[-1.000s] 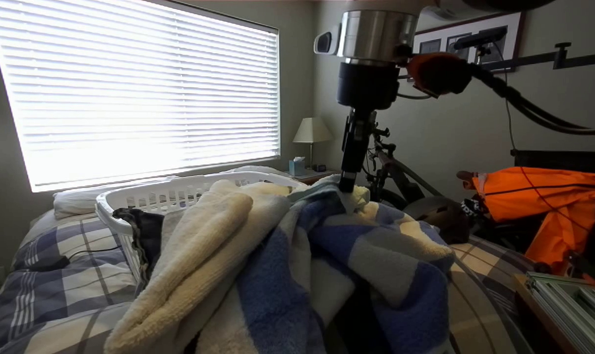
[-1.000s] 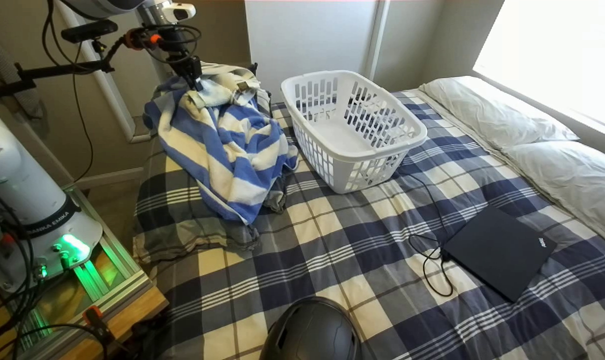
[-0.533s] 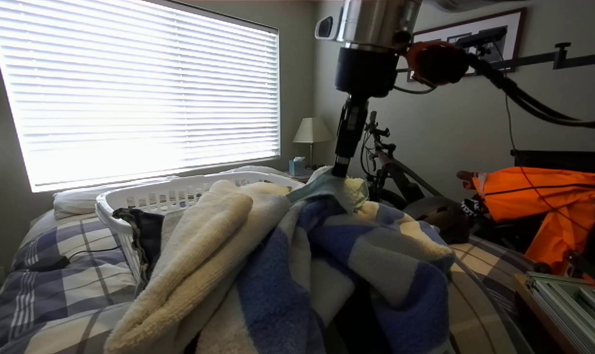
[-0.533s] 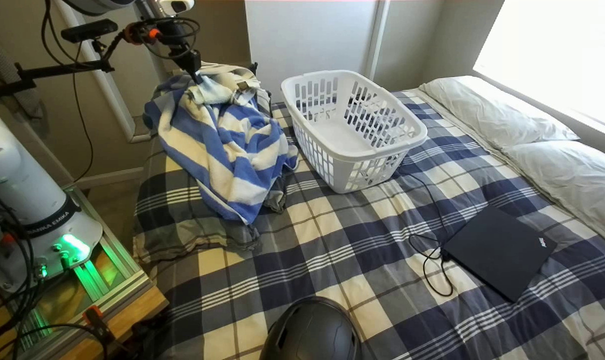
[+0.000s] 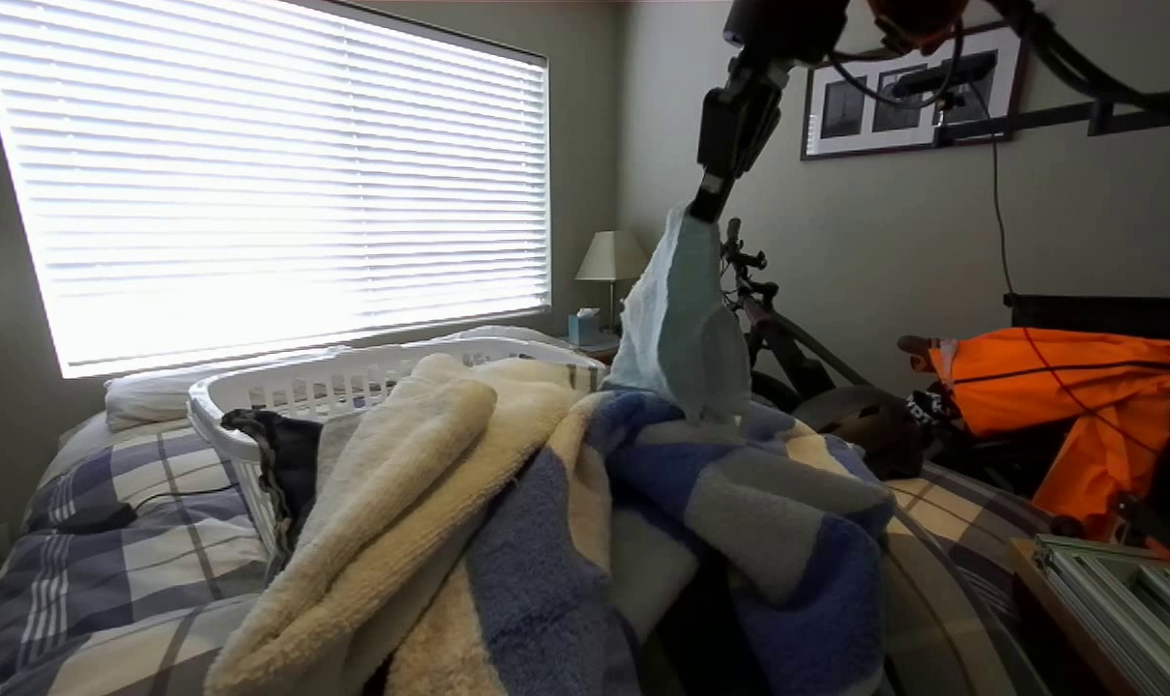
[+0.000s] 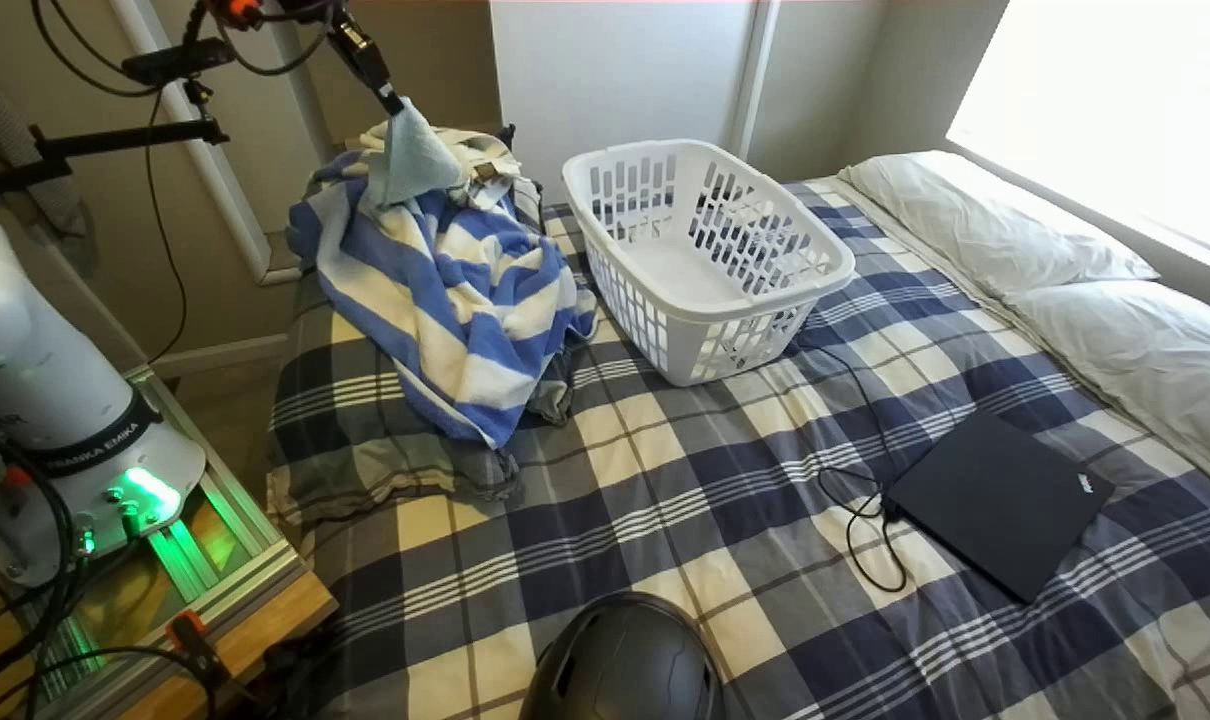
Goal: Put the blue towel on the bed
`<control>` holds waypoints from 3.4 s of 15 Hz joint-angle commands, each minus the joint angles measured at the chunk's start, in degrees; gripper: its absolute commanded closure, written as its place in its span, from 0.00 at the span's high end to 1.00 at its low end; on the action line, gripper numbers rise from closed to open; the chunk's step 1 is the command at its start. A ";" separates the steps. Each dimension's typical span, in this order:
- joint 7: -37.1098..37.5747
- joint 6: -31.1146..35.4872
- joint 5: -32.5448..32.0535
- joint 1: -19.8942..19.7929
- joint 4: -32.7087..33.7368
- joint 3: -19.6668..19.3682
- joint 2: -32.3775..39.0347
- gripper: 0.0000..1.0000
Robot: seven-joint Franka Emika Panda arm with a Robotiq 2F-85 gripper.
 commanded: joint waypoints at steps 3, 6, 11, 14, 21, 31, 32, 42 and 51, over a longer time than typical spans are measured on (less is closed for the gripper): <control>-0.14 -3.57 0.51 -9.68 -4.93 -7.54 -13.24 0.01; -0.20 -2.85 0.15 -16.59 -4.77 -12.65 -15.18 0.01; -0.88 -3.42 0.94 -19.13 -3.64 -13.71 -13.85 0.05; -0.61 -3.42 0.93 -19.05 -3.69 -13.30 -13.80 0.05; 7.76 7.07 -0.96 -25.50 1.27 -13.36 1.11 0.01; 33.97 17.88 -8.27 -31.53 16.20 -15.46 32.13 0.01; 36.48 16.88 -8.87 -30.80 18.21 -17.09 34.51 0.01; 52.25 18.81 -7.44 -19.10 27.86 -29.25 48.56 0.30; 45.00 18.77 1.18 -13.89 24.09 -26.20 44.58 0.87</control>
